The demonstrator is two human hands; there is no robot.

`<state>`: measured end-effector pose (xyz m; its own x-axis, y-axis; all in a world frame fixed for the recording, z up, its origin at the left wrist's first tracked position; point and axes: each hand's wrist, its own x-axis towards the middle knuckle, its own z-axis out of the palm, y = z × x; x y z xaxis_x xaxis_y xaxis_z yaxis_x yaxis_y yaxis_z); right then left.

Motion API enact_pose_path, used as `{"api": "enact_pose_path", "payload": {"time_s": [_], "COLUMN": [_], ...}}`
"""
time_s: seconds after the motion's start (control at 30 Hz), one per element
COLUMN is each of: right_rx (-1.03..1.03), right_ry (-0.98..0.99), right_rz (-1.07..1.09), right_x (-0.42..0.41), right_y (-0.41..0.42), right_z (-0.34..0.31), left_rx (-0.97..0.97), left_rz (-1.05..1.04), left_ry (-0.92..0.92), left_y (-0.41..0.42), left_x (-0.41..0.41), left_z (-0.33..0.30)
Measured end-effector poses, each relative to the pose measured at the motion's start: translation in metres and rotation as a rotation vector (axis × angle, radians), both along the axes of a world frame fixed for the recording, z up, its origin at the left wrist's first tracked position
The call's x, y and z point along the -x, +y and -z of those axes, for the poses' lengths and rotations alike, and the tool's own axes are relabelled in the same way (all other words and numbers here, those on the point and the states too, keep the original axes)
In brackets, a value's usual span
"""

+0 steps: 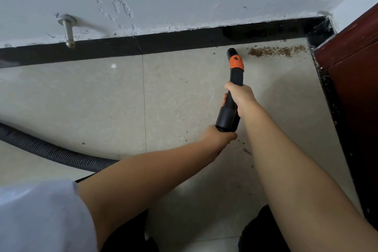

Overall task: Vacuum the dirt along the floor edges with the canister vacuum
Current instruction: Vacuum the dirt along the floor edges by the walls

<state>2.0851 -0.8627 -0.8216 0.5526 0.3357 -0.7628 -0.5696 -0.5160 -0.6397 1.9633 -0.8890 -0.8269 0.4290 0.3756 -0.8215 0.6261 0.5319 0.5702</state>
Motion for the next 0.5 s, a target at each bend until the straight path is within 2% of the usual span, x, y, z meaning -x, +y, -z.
{"api": "enact_pose_path", "payload": {"time_s": [0.17, 0.5], "right_rx": [-0.001, 0.014], "right_ry": [-0.003, -0.005], "right_rz": [0.054, -0.136], "right_x": [-0.013, -0.006], "right_y": [0.006, 0.017], "right_z": [0.001, -0.003], "left_rx": [-0.017, 0.007], "left_rz": [0.02, -0.059], "left_ry": [-0.009, -0.006], "left_y": [0.011, 0.009], "left_x": [-0.01, -0.005], "left_z": [-0.002, -0.002]}}
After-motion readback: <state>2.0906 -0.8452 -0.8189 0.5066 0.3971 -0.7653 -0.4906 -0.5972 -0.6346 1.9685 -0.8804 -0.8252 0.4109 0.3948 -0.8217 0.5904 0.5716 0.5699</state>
